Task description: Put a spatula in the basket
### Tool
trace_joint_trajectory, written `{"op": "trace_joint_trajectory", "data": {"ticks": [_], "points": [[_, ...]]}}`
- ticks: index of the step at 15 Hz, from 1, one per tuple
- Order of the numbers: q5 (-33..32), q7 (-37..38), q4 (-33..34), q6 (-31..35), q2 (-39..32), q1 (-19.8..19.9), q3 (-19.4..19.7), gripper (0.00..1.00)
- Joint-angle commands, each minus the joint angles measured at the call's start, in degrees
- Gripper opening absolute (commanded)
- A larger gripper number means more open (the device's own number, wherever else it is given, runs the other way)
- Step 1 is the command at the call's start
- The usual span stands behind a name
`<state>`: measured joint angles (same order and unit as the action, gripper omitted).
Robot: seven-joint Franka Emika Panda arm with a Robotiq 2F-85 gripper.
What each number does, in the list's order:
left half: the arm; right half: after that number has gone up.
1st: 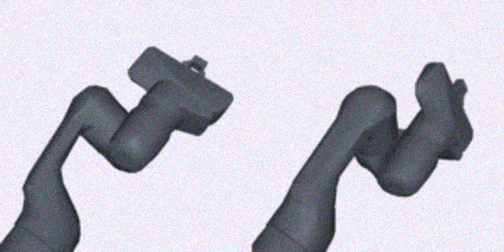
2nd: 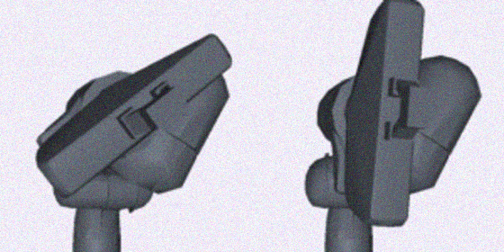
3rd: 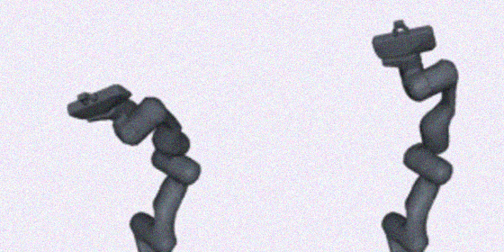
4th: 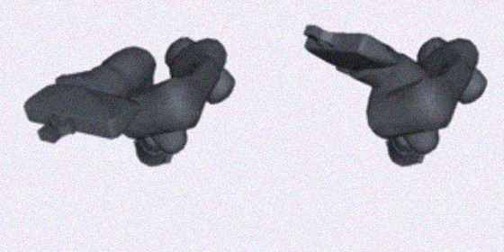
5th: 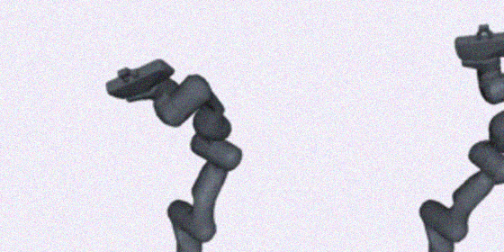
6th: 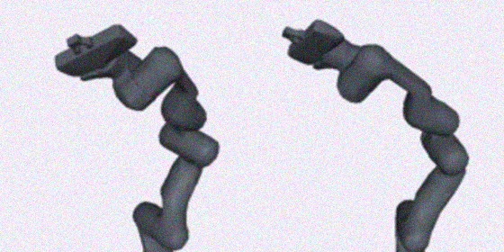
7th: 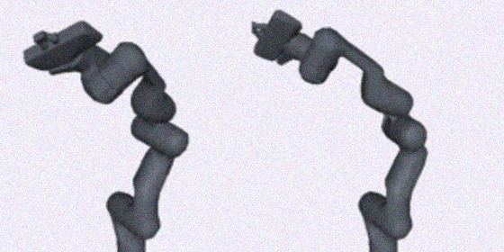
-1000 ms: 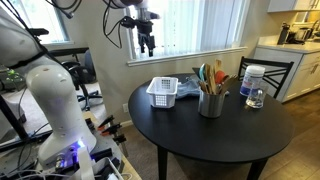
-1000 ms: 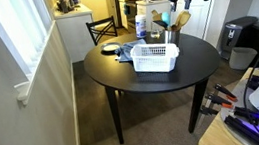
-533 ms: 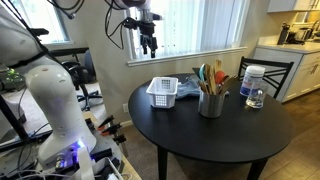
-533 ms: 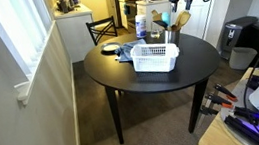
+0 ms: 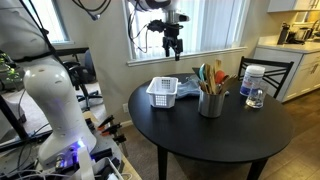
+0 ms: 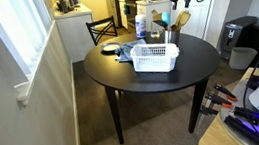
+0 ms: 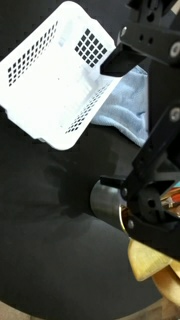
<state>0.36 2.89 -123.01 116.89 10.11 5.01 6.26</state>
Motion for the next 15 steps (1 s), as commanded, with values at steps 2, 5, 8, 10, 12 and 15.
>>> {"op": "trace_joint_trajectory", "data": {"ticks": [2,5,8,10,12,15], "points": [[0.5,-10.9,13.2,-0.9,-11.6,0.6,1.6,1.0],[0.7,-16.7,22.1,-2.0,-19.4,1.1,1.4,1.0],[-0.3,-20.9,29.6,-3.3,-25.9,2.1,0.9,1.0],[-0.5,-22.8,33.9,-3.7,-29.2,3.0,0.6,1.0],[0.6,-24.2,38.8,-4.8,-32.1,4.5,0.5,1.0],[0.9,-24.6,45.2,-6.8,-35.4,6.8,0.5,1.0]]}}
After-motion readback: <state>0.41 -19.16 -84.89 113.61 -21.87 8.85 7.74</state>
